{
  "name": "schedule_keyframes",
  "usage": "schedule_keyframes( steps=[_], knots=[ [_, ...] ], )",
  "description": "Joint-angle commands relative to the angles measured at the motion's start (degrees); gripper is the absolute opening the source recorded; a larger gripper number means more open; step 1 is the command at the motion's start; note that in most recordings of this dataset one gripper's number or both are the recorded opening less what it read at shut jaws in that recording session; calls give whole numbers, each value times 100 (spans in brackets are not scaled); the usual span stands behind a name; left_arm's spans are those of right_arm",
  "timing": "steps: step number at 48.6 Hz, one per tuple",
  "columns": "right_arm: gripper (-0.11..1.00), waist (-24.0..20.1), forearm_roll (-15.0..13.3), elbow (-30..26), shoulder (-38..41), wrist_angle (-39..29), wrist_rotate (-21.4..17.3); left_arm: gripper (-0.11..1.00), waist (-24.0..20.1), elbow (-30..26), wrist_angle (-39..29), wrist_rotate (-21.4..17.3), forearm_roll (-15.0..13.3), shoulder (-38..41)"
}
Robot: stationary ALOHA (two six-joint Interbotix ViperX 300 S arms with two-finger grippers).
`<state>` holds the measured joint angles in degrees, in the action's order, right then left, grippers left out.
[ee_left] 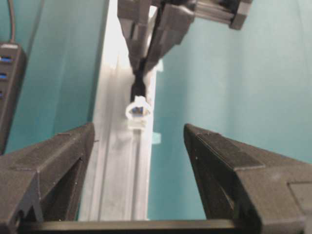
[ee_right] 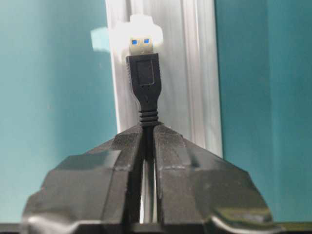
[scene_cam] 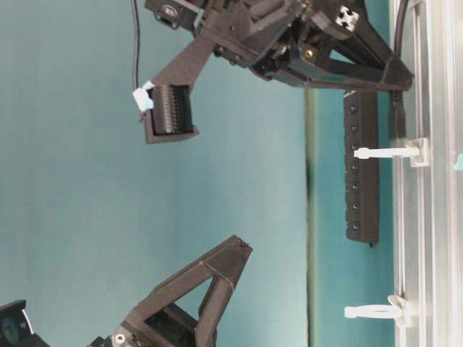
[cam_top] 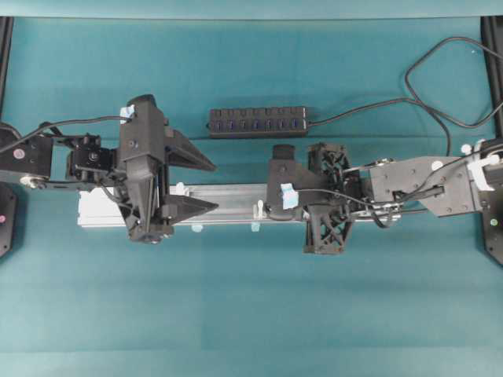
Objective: Pass the USB cable through three rings with both arms.
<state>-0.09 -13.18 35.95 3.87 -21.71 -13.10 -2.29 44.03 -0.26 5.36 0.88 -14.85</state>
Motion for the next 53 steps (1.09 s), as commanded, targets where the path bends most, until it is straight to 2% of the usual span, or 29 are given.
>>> schedule_keyframes(
  steps=[1,9,23,35,53],
  knots=[
    [-8,0,-18,-105,-9,176,53,80,-18,-53,18,0,18,-88],
    [-8,0,0,-132,0,492,35,80,-9,-9,-53,18,18,-79],
    [-8,0,26,-141,0,615,0,80,-18,114,-79,18,18,62],
    [-8,18,158,-141,9,712,-26,80,-53,-53,35,9,18,598],
    [-8,35,167,-141,18,721,-88,80,-62,-501,149,-9,18,1485]
  ],
)
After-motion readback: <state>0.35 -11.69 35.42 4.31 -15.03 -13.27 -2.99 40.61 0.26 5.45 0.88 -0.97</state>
